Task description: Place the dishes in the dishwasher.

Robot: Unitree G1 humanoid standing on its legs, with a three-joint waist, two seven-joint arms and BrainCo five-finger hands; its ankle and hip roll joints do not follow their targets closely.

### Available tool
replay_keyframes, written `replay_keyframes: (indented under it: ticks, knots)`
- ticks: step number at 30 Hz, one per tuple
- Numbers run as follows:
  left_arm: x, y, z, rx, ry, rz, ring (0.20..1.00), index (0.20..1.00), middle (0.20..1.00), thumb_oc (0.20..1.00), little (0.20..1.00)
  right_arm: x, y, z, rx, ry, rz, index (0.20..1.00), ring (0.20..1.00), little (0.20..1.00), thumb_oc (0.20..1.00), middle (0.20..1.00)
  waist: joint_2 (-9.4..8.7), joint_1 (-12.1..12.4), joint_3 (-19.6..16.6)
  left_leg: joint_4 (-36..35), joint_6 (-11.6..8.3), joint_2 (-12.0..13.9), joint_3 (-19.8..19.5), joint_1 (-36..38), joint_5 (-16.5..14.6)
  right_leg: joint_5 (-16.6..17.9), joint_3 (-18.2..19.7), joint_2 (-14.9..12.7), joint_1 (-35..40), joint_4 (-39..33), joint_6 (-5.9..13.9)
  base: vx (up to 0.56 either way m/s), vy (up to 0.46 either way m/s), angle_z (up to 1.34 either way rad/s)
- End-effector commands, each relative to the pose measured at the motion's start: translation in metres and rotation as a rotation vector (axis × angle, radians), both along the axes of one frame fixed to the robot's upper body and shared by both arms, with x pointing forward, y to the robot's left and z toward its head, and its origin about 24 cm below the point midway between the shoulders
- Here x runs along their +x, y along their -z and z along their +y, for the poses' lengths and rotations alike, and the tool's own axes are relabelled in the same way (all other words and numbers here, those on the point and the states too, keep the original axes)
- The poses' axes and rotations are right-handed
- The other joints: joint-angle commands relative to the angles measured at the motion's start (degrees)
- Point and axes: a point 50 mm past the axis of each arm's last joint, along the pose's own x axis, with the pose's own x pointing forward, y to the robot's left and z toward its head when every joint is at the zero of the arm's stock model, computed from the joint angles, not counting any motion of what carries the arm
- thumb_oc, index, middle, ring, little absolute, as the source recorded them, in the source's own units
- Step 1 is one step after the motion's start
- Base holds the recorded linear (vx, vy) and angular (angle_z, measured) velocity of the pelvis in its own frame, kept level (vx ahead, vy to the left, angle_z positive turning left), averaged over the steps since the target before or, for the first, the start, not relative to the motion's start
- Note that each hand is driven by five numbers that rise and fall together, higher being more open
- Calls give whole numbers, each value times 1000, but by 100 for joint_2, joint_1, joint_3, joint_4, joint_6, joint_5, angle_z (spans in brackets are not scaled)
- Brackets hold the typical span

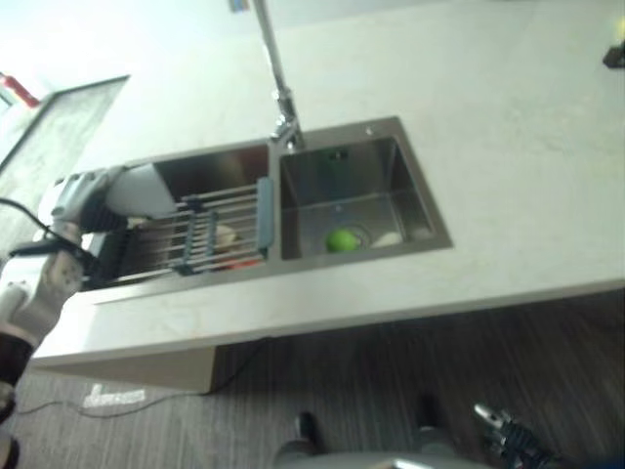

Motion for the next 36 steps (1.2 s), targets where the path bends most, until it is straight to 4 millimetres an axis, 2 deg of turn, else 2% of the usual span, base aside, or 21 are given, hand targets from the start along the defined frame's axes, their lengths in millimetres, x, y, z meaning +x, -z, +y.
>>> replay_keyframes:
  ticks: [1,7,12,14,17,18,19,21,22,23,24,25,26,28,29,30,33,36]
  knots:
    - [-5,-66,6,111,-33,-239,200,200,200,200,200,4,-1,-2,-10,17,-22,1000,1000,1000,1000,1000,-71,57,55,44,-161,394,257,140,27,-147,-509,-609,306,35,505,53,-118,24]
    - [-13,-74,-20,125,74,-314,200,200,200,200,200,-3,4,6,14,34,10,1000,1000,1000,1000,1000,-57,258,-151,44,-169,418,-62,180,39,-383,-512,-466,546,83,360,40,-123,29]
    - [-20,-61,-40,41,136,-352,200,200,200,200,200,-9,9,12,55,37,39,1000,1000,1000,1000,1000,28,504,-236,258,-211,479,-642,66,118,-898,-401,-100,625,453,-23,22,-221,36]
    - [-23,-58,-39,31,130,-354,200,200,200,200,200,-10,11,15,63,15,51,1000,1000,1000,1000,1000,70,584,-238,352,-245,537,-765,-33,276,-1035,-445,50,634,533,-151,26,-239,60]
    - [-29,-50,-38,32,114,-332,200,200,200,200,200,-11,13,20,66,-22,69,1000,1000,1000,1000,1000,187,707,-218,266,-362,652,-940,-261,895,-1116,-563,339,701,452,-279,54,-211,61]
    - [-30,-47,-38,41,111,-323,200,200,200,200,200,-12,13,20,66,-25,75,1000,1000,1000,1000,1000,214,736,-173,204,-399,667,-944,-368,1138,-1091,-640,411,764,369,-288,9,-178,105]
    - [-30,-45,-40,39,137,-323,200,200,200,200,200,-15,14,21,69,3,76,1000,1000,1000,1000,1000,206,704,-68,214,-428,646,-722,-512,1216,-1078,-838,437,877,304,-287,-80,-163,165]
    - [-26,-44,-46,21,172,-332,200,200,200,200,200,-15,14,21,96,41,65,1000,1000,1000,1000,1000,161,604,38,389,-379,432,-126,-644,998,-1022,-1191,388,916,256,-285,-226,-107,246]
    - [-24,-42,-47,17,176,-338,200,200,200,200,200,-15,14,22,125,44,64,1000,1000,1000,1000,1000,132,597,51,559,-297,267,-34,-689,785,-1024,-1249,369,868,291,-309,-340,-78,209]
    - [-24,-39,-49,21,199,-348,200,200,200,200,200,-18,13,19,120,39,64,1000,1000,1000,1000,1000,34,534,41,1054,-23,-94,324,-657,229,-1001,-1377,318,716,402,-380,-232,-92,172]
    - [-25,-39,-52,21,213,-351,200,200,200,200,200,-19,13,18,118,57,60,1000,1000,1000,1000,1000,-22,522,12,1341,37,-239,339,-574,-84,-1067,-1333,320,688,458,-389,-216,-86,122]
    - [-26,-38,-53,23,224,-353,200,200,200,200,200,-21,13,17,116,73,56,1000,1000,1000,1000,1000,-66,519,12,1652,127,-329,410,-569,-246,-1059,-1381,311,643,515,-424,-151,-76,95]
    - [-28,-39,-55,25,246,-365,200,200,200,200,200,-22,12,14,118,103,41,1000,1000,1000,1000,1000,-121,493,15,2261,174,-343,625,-584,-376,-1064,-1533,306,622,577,-486,-202,-36,44]
    - [-26,-41,-61,23,287,-384,200,200,200,200,200,-25,10,10,113,132,18,1000,1000,1000,1000,1000,-151,395,-19,2643,148,-259,951,-486,-440,-1009,-1787,303,558,602,-539,-198,91,96]
    - [-23,-43,-66,16,322,-396,200,200,200,200,200,-27,9,6,100,155,1,1000,1000,1000,1000,1000,-101,266,-62,2208,196,-310,1242,-234,-640,-936,-2001,278,443,686,-487,-161,319,179]
    - [-21,-45,-68,11,338,-396,200,200,200,200,200,-28,8,5,92,170,-9,1000,1000,1000,1000,1000,-72,173,-79,1822,289,-450,1331,40,-768,-877,-2071,225,299,832,-414,-126,413,190]
    - [-18,-46,-75,29,364,-391,200,200,200,200,200,-22,7,7,78,135,-16,1000,1000,1000,1000,1000,-69,148,-69,929,603,-971,932,506,-1156,-725,-1953,153,-145,1178,-203,-142,386,99]
    - [-20,-55,-81,53,397,-395,200,200,200,200,200,-20,9,14,83,120,-18,1000,1000,1000,1000,1000,-145,266,-16,558,735,-1102,651,557,-1106,-638,-1997,16,-366,1476,-5,-150,211,32]
